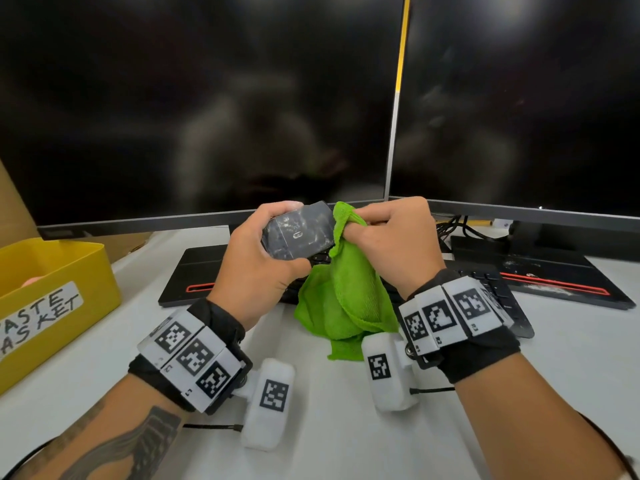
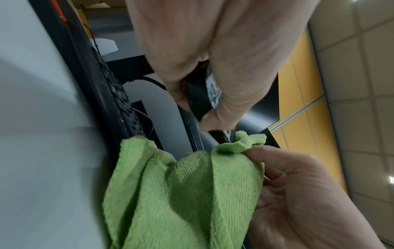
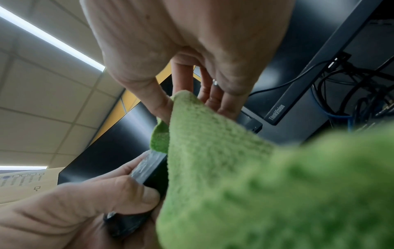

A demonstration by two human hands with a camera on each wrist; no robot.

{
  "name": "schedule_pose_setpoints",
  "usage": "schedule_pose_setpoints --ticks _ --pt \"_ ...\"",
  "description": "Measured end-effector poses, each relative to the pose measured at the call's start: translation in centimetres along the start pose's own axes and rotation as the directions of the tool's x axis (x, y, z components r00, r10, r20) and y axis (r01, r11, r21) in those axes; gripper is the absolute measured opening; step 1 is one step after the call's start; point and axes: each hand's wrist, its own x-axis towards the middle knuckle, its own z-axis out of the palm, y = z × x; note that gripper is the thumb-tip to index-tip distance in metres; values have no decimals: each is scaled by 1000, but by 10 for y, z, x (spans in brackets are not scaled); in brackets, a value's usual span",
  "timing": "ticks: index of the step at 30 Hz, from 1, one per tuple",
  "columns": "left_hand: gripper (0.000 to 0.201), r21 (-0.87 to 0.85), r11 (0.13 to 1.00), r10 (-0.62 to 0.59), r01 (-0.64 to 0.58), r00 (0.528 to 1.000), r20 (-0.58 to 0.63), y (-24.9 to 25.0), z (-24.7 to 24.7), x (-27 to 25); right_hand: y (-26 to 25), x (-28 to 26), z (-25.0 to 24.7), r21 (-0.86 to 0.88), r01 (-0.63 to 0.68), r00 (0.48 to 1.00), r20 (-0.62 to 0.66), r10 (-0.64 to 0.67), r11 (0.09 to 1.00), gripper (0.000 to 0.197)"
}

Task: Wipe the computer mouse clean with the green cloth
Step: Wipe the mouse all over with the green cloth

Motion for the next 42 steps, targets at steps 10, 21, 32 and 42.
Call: schedule_pose_setpoints --ticks 10,21,32,42 --pt "70 -65 995 -74 73 997 -24 -7 4 3 -6 -2 3 202 -54 997 70 40 978 18" --pt "80 -363 872 -331 327 942 53 -6 13 3 0 -6 15 97 -88 981 179 70 991 27" --pt "45 -591 573 -607 568 779 160 10 12 4 -11 -11 14 61 -80 971 230 64 995 37" --pt "26 -536 687 -495 491 856 149 11 22 2 -9 -12 12 70 -40 995 89 34 997 18"
